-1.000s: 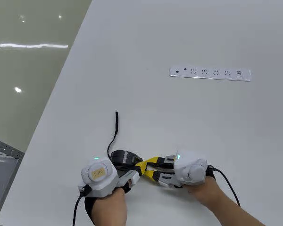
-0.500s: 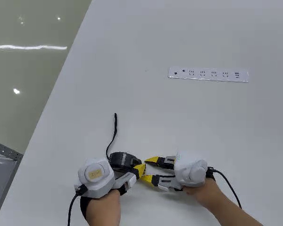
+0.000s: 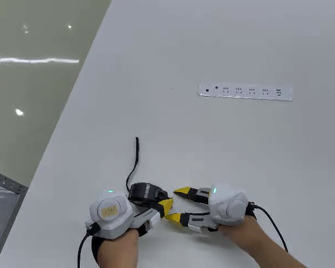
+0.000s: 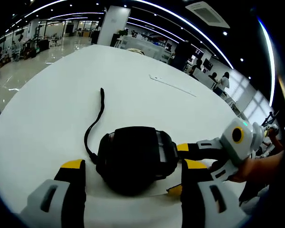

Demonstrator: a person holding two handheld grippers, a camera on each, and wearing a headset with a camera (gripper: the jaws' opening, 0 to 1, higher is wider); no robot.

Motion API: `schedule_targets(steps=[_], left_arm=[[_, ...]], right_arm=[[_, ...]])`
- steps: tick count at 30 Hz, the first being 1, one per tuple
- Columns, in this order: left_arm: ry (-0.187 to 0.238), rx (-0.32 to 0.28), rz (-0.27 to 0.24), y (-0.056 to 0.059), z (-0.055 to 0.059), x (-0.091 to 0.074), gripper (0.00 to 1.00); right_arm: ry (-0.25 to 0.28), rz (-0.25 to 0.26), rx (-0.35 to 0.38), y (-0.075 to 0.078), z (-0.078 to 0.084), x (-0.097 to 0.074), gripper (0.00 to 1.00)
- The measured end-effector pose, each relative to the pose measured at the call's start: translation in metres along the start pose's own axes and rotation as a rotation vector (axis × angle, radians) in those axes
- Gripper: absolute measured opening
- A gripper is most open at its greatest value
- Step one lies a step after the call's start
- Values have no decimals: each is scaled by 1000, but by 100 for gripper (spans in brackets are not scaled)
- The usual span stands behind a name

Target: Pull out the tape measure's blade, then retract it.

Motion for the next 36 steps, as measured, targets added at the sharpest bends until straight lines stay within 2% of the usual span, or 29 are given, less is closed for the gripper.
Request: schedule_targets(steps=[9, 11, 13, 22, 23, 28, 32, 36], left_arm=[[15, 10, 12, 0, -5, 0, 80], [26, 28, 33, 1, -6, 0, 81], [25, 94, 54, 1, -8, -1, 81], [44, 176, 137, 8, -17, -8, 80], [41, 187, 159, 10, -17, -8, 80], [46, 260, 199, 7, -18, -13, 81], [54, 302, 230, 3, -22, -17, 81], [51, 326, 243, -1, -24, -20, 81]], right_arm=[[-3, 10, 3, 0, 0, -3, 40], [-1, 14, 4, 0, 0, -6, 40], [12, 25, 8, 0, -4, -10, 40], [29, 57, 27, 2, -5, -26, 40], [31, 62, 28, 2, -5, -28, 40], [43, 86, 43, 0, -7, -35, 41], [49, 112, 65, 0, -8, -38, 42], [53, 117, 70, -2, -9, -37, 43]])
Point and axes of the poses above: the centre of the closed fingertips' face, and the gripper's own axes: x roughly forward along the fingers, y roughly to its right, z roughly out of its underside, the point moved 4 cm from there along -x, roughly backward along the fingers, and after that the axes turned 6 degrees about y, right-handed, at the moved point
